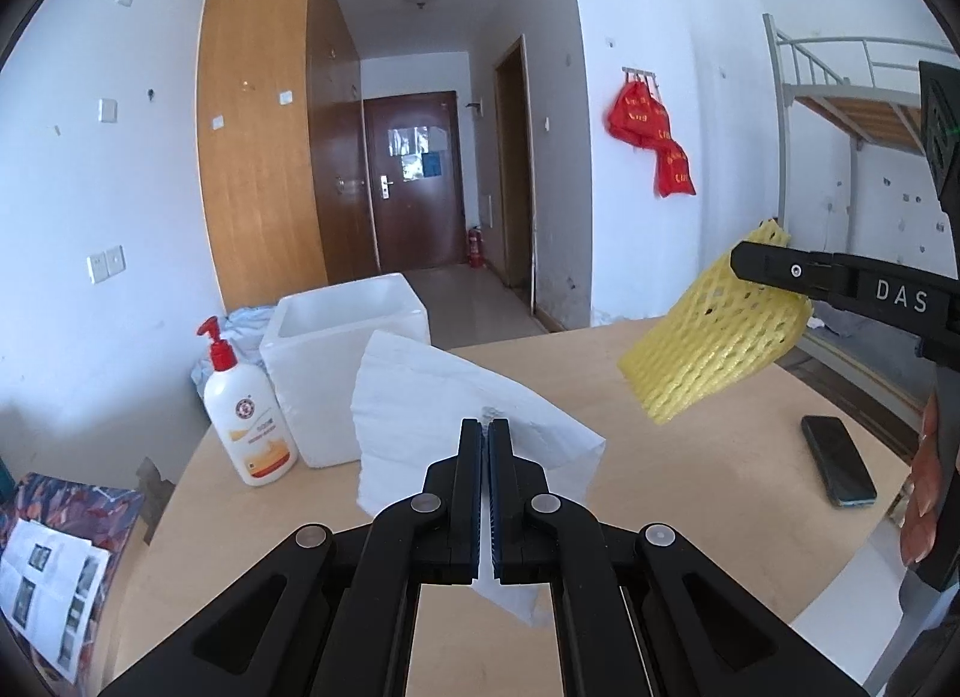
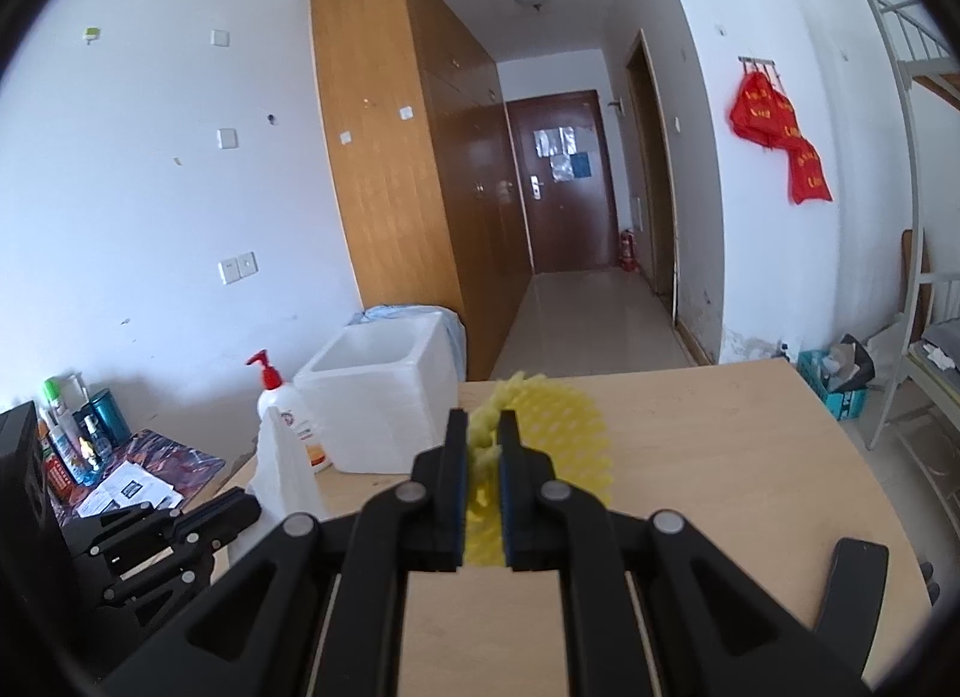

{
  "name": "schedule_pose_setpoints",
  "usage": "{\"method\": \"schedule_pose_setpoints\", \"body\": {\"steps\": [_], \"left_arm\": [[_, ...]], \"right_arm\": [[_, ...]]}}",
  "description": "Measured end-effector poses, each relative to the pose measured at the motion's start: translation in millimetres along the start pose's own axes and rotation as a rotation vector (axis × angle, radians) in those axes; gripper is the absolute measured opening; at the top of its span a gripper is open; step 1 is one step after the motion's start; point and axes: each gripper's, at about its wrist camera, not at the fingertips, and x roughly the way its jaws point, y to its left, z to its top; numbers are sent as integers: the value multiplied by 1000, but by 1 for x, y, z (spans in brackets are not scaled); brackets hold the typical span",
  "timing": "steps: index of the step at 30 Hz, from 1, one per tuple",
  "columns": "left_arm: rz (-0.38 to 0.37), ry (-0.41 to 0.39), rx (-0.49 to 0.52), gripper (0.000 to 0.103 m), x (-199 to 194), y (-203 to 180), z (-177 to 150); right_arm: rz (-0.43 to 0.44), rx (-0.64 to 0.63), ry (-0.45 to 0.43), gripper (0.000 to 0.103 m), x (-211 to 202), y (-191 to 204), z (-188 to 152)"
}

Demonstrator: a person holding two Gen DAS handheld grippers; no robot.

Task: Organize soft objects
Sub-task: 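Lift and carry the foam net and paper towel toward the foam box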

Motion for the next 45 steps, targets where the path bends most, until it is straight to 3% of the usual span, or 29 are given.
{"method": "schedule_pose_setpoints", "body": {"steps": [11, 24, 45], "left_arm": [[32, -19, -16, 2, -19, 7, -9], [87, -14, -37, 2, -8, 19, -7], [184, -17, -102, 2, 21, 65, 15]], "right_arm": [[29, -23, -1, 11, -4, 13, -8], [72, -31, 20, 11, 14, 18, -9], [186, -103, 76, 11, 77, 51, 16]]}}
